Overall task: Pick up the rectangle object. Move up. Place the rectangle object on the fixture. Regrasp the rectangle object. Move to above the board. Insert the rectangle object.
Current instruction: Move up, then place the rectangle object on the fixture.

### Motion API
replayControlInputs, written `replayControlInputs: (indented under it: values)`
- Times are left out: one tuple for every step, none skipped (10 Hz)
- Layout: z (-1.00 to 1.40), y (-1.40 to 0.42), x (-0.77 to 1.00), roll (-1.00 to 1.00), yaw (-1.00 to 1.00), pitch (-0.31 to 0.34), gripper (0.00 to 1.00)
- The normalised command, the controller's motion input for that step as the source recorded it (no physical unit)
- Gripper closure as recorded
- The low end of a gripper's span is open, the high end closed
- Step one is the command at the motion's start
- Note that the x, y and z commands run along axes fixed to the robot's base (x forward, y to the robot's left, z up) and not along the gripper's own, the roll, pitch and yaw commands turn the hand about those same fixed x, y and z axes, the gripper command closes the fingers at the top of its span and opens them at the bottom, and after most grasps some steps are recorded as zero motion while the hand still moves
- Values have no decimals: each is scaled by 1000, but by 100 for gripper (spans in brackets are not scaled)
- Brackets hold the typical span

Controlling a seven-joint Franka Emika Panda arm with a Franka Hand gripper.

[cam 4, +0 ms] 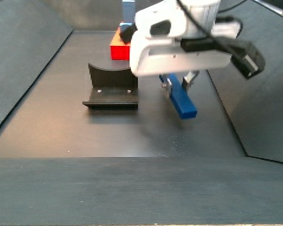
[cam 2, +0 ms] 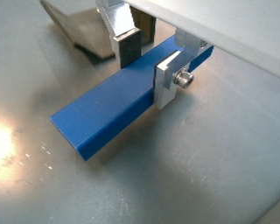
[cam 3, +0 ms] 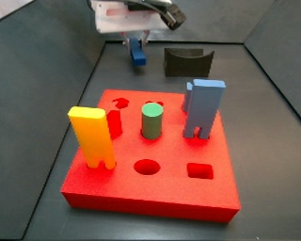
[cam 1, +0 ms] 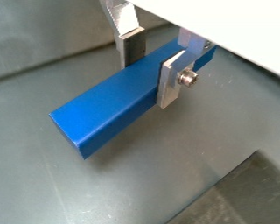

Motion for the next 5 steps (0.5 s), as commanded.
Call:
replayControlInputs:
  values:
    - [305,12,-13,56,-7,81,100]
    - [1000,0,0,0,0,0,100]
    - [1000,0,1,16,-2,-4,100]
    - [1000,2,-11,35,-9,17,100]
    - [1000,2,-15,53,-16,29,100]
